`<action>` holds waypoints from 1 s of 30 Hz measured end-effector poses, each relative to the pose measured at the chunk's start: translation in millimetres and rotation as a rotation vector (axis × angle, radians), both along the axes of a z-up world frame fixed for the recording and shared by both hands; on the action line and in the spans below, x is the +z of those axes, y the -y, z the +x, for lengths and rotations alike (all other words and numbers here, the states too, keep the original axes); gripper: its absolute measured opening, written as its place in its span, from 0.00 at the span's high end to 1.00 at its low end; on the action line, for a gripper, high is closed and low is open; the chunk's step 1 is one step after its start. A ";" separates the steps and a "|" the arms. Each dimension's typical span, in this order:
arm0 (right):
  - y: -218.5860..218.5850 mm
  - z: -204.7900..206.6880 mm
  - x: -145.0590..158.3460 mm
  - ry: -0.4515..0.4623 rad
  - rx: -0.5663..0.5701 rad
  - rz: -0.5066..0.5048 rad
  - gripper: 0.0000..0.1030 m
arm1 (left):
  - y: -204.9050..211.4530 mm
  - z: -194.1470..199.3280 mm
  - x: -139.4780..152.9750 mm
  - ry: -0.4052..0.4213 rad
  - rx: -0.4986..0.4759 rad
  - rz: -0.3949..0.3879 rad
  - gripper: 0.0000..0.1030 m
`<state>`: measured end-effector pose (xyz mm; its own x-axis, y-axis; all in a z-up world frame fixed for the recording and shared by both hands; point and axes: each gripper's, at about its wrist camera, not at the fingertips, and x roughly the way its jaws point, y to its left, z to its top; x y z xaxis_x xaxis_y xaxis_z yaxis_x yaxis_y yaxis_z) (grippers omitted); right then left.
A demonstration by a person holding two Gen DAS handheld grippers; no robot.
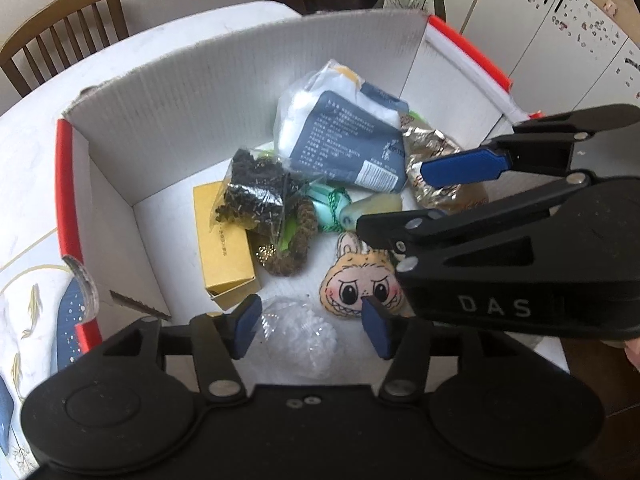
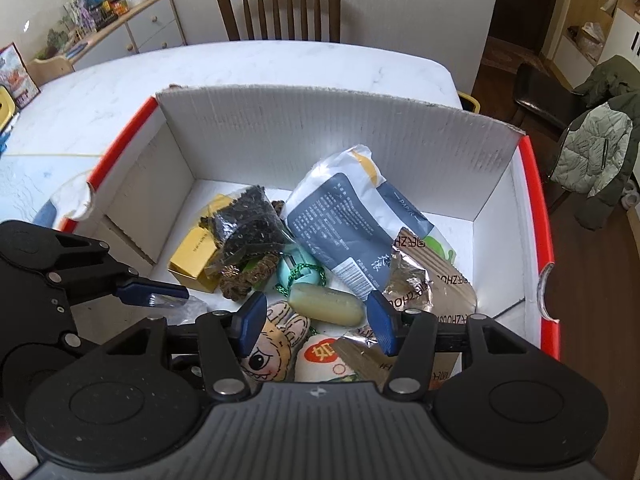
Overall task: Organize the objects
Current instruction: 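Carry the white bag into the shoebox and open the left tool while the right tool releases the soap, then withdraw both open tools up and away from the shoebox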
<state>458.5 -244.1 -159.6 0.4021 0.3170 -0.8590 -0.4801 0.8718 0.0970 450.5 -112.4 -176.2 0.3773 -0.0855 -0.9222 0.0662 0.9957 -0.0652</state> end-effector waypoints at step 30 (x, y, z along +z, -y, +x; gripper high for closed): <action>10.6 -105.3 97.1 0.244 -0.165 0.214 0.34 | -51.7 -91.2 104.2 0.368 -0.018 -0.040 0.16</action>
<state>353.2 -254.7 -62.5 0.6477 0.3935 -0.6524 -0.3664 0.9117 0.1860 359.3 -60.7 -72.1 0.6814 -0.1283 -0.7206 0.1103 0.9913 -0.0722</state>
